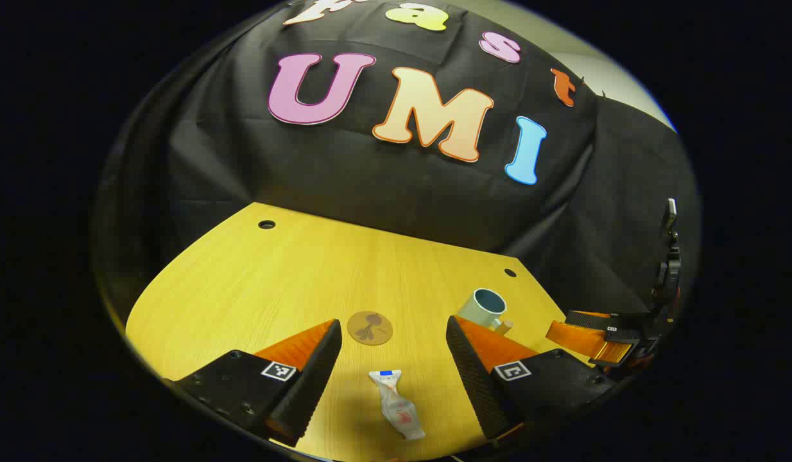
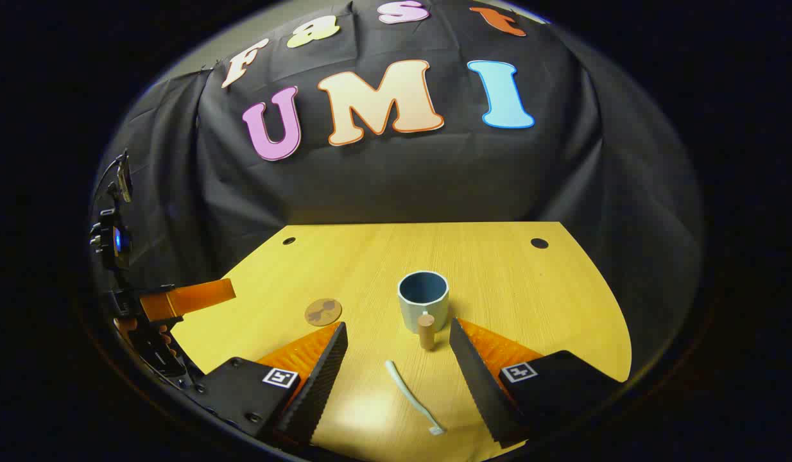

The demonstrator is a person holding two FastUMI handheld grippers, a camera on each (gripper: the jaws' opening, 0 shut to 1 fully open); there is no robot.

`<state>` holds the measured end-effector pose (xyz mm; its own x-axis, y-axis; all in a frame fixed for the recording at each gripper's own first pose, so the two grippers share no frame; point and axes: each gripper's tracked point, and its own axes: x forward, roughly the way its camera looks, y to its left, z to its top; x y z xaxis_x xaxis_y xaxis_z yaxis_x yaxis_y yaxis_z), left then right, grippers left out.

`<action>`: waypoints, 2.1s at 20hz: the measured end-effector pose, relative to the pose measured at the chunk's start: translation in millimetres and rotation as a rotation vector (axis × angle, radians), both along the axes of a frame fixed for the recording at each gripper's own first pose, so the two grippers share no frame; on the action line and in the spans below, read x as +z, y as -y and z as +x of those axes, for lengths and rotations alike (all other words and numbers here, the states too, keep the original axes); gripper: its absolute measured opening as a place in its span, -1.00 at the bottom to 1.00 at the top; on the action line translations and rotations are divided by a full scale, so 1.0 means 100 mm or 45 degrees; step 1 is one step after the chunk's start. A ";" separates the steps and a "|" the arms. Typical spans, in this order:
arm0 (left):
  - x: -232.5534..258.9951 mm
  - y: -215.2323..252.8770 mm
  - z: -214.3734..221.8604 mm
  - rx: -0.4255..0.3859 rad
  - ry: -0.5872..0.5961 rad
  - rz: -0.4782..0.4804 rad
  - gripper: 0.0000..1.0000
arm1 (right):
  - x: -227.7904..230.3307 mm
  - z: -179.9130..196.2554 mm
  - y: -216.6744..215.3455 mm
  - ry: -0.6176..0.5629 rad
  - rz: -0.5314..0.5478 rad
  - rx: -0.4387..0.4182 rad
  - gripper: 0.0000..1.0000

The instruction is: Put the toothbrush and toothpaste on the desktop into the cup, then pick up the cup and place it on the coaster on the desktop.

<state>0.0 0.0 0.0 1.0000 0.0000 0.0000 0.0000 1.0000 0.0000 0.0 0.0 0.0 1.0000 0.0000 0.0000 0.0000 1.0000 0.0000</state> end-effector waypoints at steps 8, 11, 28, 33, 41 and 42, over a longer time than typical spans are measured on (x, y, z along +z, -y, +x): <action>-0.15 0.04 0.03 -0.032 -0.053 -0.040 0.91 | -0.22 0.03 0.00 -0.086 -0.017 -0.013 0.97; -0.25 0.04 0.05 -0.026 -0.073 -0.047 0.91 | -0.28 0.03 -0.02 -0.113 -0.021 -0.009 0.97; -0.60 -0.13 -0.02 0.005 -0.233 0.014 0.92 | -0.75 0.25 -0.04 -0.372 -0.088 0.003 0.97; -0.73 -0.24 -0.06 0.052 -0.277 0.001 0.92 | -1.03 0.47 -0.01 -0.567 -0.169 0.029 0.97; -0.91 -0.43 -0.12 0.148 -0.333 0.003 0.93 | -1.38 0.80 -0.07 -0.804 -0.255 0.072 0.72; -0.91 -0.43 -0.12 0.150 -0.332 0.003 0.94 | -1.40 0.84 -0.06 -0.819 -0.280 0.071 0.75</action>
